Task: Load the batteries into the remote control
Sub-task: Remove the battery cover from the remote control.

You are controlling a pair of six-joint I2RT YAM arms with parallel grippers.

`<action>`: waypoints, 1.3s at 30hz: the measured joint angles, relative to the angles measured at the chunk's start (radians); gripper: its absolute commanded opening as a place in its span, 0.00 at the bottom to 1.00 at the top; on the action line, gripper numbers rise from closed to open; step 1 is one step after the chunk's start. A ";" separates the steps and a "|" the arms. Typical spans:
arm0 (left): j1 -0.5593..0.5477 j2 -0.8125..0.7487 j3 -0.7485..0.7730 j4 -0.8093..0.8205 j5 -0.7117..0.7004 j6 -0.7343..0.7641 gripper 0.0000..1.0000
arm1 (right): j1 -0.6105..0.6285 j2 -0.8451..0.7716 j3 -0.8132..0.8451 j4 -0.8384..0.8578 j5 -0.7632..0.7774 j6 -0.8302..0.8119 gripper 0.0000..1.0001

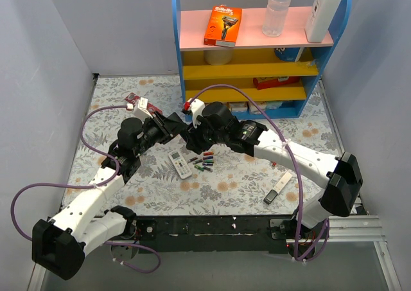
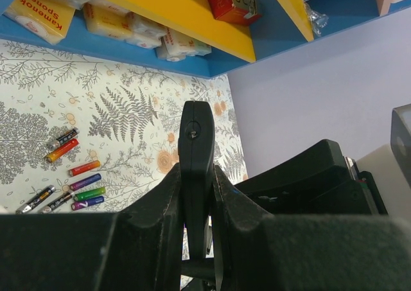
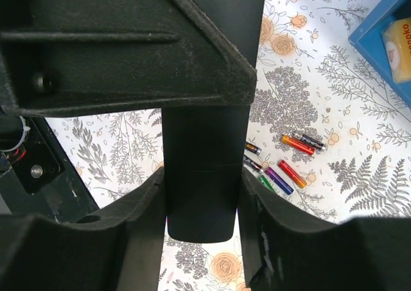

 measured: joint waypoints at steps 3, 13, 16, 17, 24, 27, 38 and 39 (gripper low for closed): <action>0.000 -0.001 0.012 -0.023 -0.007 0.010 0.00 | 0.000 0.000 0.000 -0.002 0.000 0.003 0.39; -0.031 0.023 0.089 -0.128 -0.053 0.048 0.00 | 0.004 -0.063 -0.089 0.071 0.013 0.008 0.40; -0.034 0.029 0.091 -0.142 -0.059 0.047 0.00 | 0.012 -0.084 -0.137 0.114 0.030 0.008 0.41; -0.034 0.035 0.095 -0.146 -0.058 0.046 0.00 | 0.014 -0.089 -0.149 0.126 0.035 0.008 0.41; -0.034 0.087 0.127 -0.162 -0.038 0.009 0.00 | 0.019 -0.150 -0.250 0.219 0.083 0.013 0.42; -0.021 0.094 0.127 -0.163 -0.059 -0.013 0.00 | 0.021 -0.176 -0.286 0.234 0.087 0.002 0.43; 0.109 0.045 0.100 0.033 -0.381 0.021 0.00 | 0.064 -0.209 -0.407 -0.025 0.038 -0.015 0.41; 0.109 0.035 0.088 0.041 -0.385 0.029 0.00 | 0.060 -0.209 -0.407 -0.031 0.050 -0.014 0.41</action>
